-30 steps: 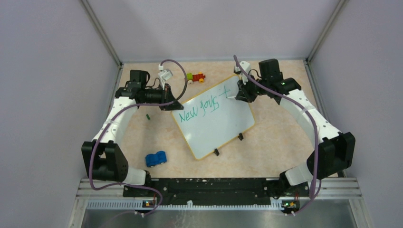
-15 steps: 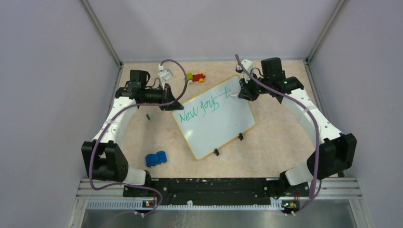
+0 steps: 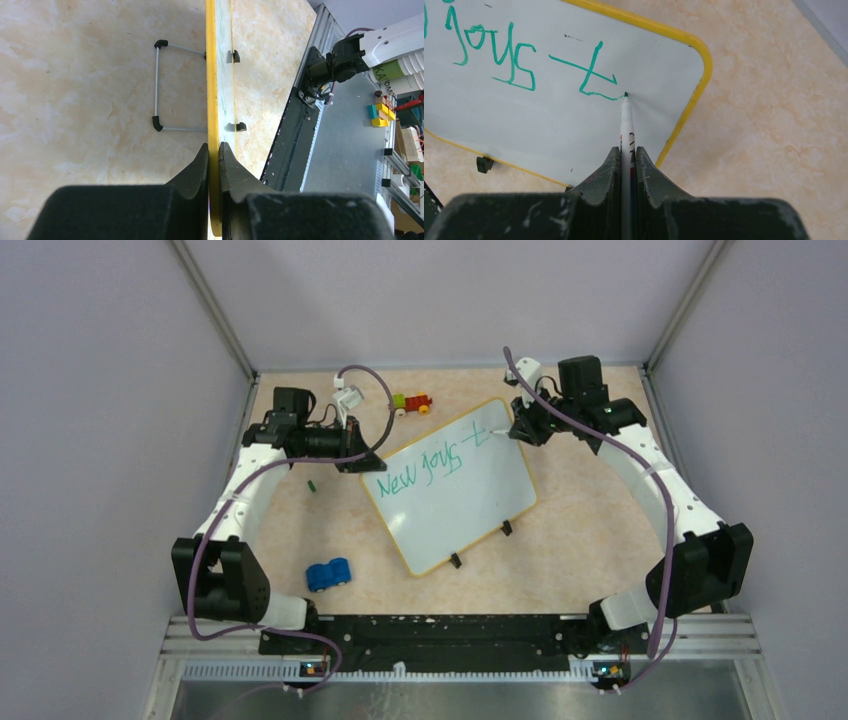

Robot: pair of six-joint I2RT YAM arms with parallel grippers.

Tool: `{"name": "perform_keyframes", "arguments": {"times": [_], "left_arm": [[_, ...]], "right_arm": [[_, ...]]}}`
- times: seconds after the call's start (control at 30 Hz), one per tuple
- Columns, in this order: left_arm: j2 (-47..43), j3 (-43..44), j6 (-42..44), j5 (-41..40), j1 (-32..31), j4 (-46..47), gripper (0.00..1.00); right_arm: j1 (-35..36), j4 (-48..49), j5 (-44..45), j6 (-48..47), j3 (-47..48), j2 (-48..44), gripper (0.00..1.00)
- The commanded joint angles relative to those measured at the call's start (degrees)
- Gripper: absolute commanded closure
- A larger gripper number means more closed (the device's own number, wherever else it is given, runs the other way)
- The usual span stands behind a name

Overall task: Write a sentence on the whiteboard
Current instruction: Write on the whiteboard at the whiteboard stand.

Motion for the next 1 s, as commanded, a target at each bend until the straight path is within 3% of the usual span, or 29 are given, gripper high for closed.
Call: {"name": "perform_keyframes", "arguments": {"times": [0.0,0.97], "left_arm": [[0.8,0.6,3.4,-0.5,-1.2,-0.1,1.0],[1.0,0.8,3.5,-0.6,-1.2,-0.3,1.0]], "right_arm": [[-0.4,2.0,-0.3,0.1,3.7,0.2,1.0],[-0.9,1.0,1.2,-2.2,-2.1,-1.7,1.0]]}}
